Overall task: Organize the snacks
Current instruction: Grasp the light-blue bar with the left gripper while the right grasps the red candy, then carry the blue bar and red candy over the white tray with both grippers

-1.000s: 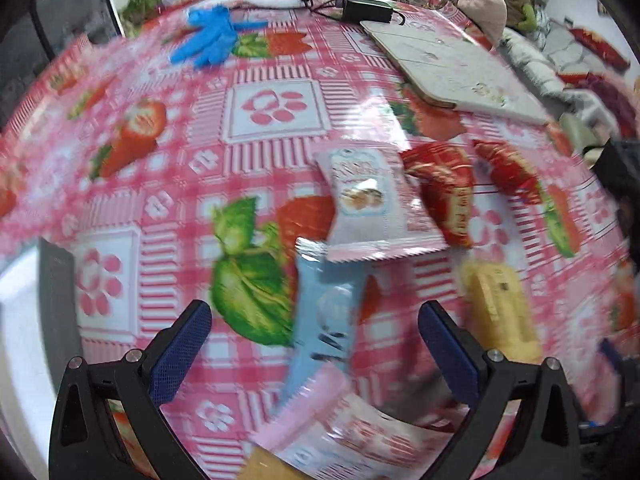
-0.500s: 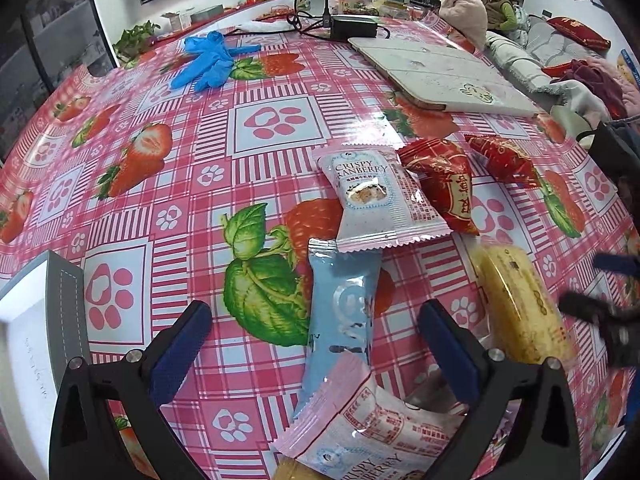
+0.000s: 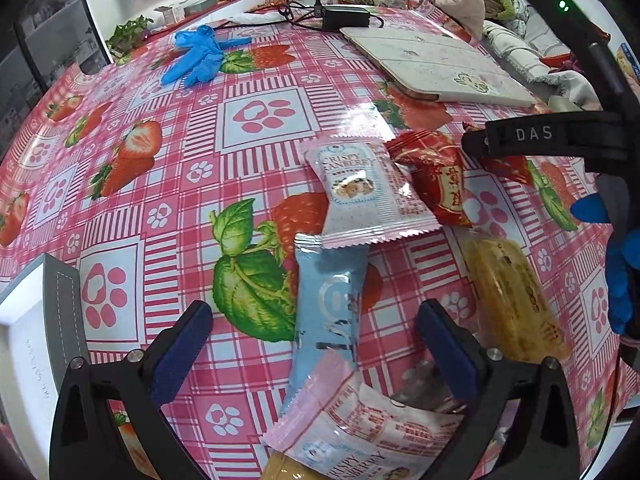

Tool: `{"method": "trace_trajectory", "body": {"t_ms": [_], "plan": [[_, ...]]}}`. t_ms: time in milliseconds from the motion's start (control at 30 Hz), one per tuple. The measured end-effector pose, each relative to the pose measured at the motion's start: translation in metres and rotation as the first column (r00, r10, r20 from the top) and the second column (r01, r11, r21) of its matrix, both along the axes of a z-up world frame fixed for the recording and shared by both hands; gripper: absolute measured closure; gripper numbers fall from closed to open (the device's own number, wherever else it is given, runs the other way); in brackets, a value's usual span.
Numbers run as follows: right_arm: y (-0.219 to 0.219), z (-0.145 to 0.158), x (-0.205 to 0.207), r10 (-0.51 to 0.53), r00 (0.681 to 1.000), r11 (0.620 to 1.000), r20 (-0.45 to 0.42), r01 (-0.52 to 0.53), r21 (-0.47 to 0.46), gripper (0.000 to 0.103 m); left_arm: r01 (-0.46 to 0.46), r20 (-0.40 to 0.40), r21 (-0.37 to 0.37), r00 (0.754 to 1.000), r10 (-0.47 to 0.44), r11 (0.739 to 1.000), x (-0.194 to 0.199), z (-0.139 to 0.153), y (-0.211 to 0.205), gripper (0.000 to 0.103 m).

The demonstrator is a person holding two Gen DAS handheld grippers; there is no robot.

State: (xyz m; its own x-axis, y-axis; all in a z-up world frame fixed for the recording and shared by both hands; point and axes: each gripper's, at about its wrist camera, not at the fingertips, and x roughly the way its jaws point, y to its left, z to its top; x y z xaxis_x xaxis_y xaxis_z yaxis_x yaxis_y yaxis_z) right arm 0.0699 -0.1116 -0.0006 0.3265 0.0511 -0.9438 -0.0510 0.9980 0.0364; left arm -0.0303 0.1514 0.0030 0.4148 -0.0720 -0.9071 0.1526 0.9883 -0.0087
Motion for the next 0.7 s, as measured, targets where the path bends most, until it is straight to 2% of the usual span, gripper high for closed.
{"method": "trace_trajectory", "body": {"t_ms": [33,67,100,133,200,267,300,400,500,700], "plan": [[0.003,0.003,-0.003,0.029,0.999,0.999,0.023,-0.028,-0.022,0.060,0.008,0.002,-0.001,1.000,-0.008,1.000,-0.001,0.001,-0.001,0.011],[0.004,0.006,-0.008,0.054,0.998,0.998,0.029,-0.054,-0.011,0.061,0.017,0.003,-0.002,1.000,-0.017,1.000,-0.003,0.003,-0.003,0.015],[0.002,0.008,-0.015,0.063,0.998,0.998,0.021,-0.063,-0.013,0.061,0.034,0.007,-0.010,0.999,-0.034,0.999,-0.006,0.005,-0.006,0.027],[0.001,0.009,-0.019,0.067,0.998,0.998,0.022,-0.067,-0.004,0.061,0.046,0.013,-0.011,0.999,-0.046,0.999,-0.009,0.008,-0.008,0.049],[-0.006,0.011,-0.034,0.059,0.998,0.998,0.028,-0.059,0.021,0.062,0.070,0.016,-0.022,0.997,-0.070,0.997,-0.013,0.012,-0.010,0.076],[-0.018,0.016,-0.050,0.042,0.999,0.994,0.026,-0.044,0.104,0.062,0.067,-0.004,-0.084,0.998,-0.068,0.994,-0.016,0.016,-0.005,0.077],[-0.024,0.019,-0.055,0.031,0.999,0.989,0.024,-0.034,0.142,0.062,0.051,0.003,-0.130,0.999,-0.051,0.990,-0.018,0.020,0.002,0.078],[-0.045,0.034,-0.084,-0.001,0.999,0.973,0.038,-0.008,0.229,0.062,0.022,0.050,-0.195,0.999,-0.012,0.981,-0.026,0.036,0.015,0.078],[-0.046,0.045,-0.093,-0.009,0.999,0.967,0.049,-0.003,0.254,0.061,0.009,0.083,-0.231,0.996,0.011,0.973,-0.035,0.053,0.023,0.078],[-0.046,0.054,-0.115,-0.010,0.998,0.962,0.062,-0.007,0.274,0.061,0.010,0.115,-0.236,0.993,0.018,0.972,-0.058,0.074,0.033,0.078]]}}
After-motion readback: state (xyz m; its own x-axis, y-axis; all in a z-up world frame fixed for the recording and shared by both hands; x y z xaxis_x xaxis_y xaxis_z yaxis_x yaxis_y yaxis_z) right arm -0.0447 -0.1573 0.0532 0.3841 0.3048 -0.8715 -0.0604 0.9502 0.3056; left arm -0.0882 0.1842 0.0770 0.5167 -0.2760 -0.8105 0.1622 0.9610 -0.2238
